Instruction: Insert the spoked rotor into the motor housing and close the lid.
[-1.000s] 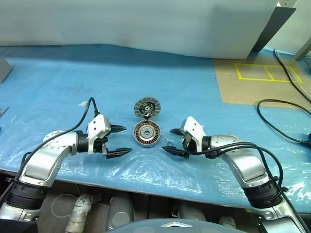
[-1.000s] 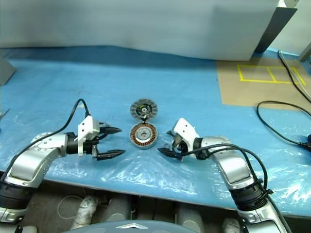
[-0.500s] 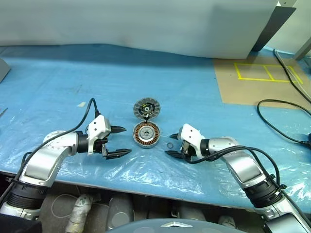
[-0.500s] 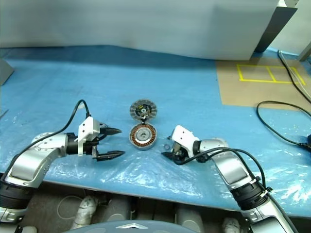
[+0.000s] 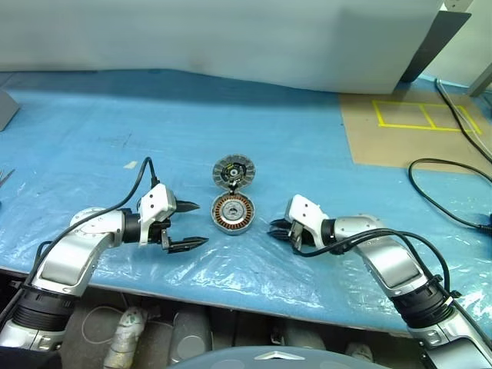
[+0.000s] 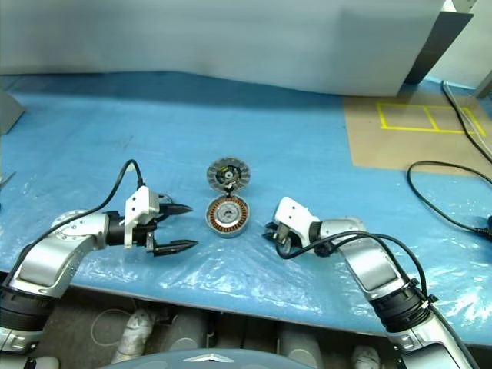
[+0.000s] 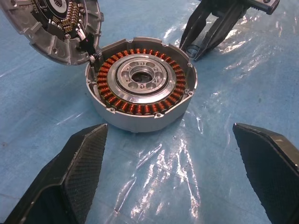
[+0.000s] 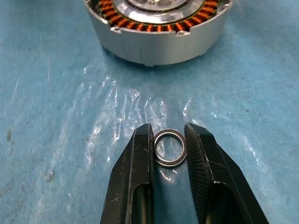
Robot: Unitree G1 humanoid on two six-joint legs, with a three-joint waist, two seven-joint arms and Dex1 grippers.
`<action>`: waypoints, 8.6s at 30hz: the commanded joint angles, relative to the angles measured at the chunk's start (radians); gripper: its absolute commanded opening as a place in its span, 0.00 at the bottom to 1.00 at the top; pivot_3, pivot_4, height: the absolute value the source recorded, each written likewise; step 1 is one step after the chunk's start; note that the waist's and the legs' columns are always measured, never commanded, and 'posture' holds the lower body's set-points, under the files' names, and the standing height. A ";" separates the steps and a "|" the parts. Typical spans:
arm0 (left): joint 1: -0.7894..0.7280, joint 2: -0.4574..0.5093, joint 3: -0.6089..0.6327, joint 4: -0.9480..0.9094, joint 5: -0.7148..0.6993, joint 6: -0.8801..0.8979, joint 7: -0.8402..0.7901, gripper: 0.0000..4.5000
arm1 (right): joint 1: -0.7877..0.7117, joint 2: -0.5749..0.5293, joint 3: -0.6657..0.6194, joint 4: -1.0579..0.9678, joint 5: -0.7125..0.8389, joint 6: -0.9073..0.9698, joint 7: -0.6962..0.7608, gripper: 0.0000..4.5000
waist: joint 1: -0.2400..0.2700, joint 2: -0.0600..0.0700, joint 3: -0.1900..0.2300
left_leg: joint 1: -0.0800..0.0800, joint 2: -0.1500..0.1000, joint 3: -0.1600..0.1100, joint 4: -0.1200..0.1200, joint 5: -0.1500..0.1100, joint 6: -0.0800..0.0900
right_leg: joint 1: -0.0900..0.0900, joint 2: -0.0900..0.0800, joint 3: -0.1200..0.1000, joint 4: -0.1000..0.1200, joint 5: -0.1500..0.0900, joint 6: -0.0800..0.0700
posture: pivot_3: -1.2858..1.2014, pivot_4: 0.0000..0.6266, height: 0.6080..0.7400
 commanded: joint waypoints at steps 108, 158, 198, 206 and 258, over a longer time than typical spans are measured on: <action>0.044 -0.016 -0.026 -0.054 -0.009 -0.011 0.037 1.00 | -0.400 0.231 0.105 0.343 -0.017 -0.227 0.160 0.01 | -0.002 0.000 0.000 | -0.003 0.001 0.000 0.001 0.000 0.000 | -0.002 0.000 -0.001 0.001 0.000 0.000 | 0.52 0.24 1.00; 0.066 -0.051 -0.033 -0.040 -0.006 -0.059 0.044 1.00 | -0.507 0.210 0.123 0.395 -0.063 -0.341 0.383 0.01 | -0.002 -0.001 -0.001 | -0.003 0.001 -0.001 0.005 -0.001 0.001 | -0.002 0.000 -0.002 0.005 0.000 -0.001 | 0.52 0.24 1.00; 0.020 -0.028 -0.018 -0.043 -0.030 0.001 0.025 1.00 | -0.299 0.232 0.142 0.443 -0.102 -0.253 0.117 0.01 | -0.001 -0.001 -0.001 | -0.005 0.001 -0.001 0.001 0.000 0.000 | -0.002 0.000 -0.004 0.000 0.000 -0.001 | 0.52 0.24 1.00; 0.022 -0.017 -0.006 -0.015 -0.028 -0.016 0.013 1.00 | -0.337 0.277 0.055 0.456 -0.026 -0.233 0.094 0.01 | -0.004 -0.002 -0.002 | 0.001 0.001 -0.001 0.001 0.000 0.000 | 0.002 0.000 -0.002 0.001 0.000 -0.001 | 0.52 0.24 1.00; -0.697 0.261 0.035 0.819 0.204 -0.306 -0.266 1.00 | -0.264 0.188 -0.025 0.231 0.125 -0.044 0.056 0.01 | 0.012 -0.003 -0.001 | -0.005 0.001 -0.001 0.001 0.000 -0.001 | -0.003 0.000 -0.003 0.000 0.000 -0.001 | 0.52 0.24 1.00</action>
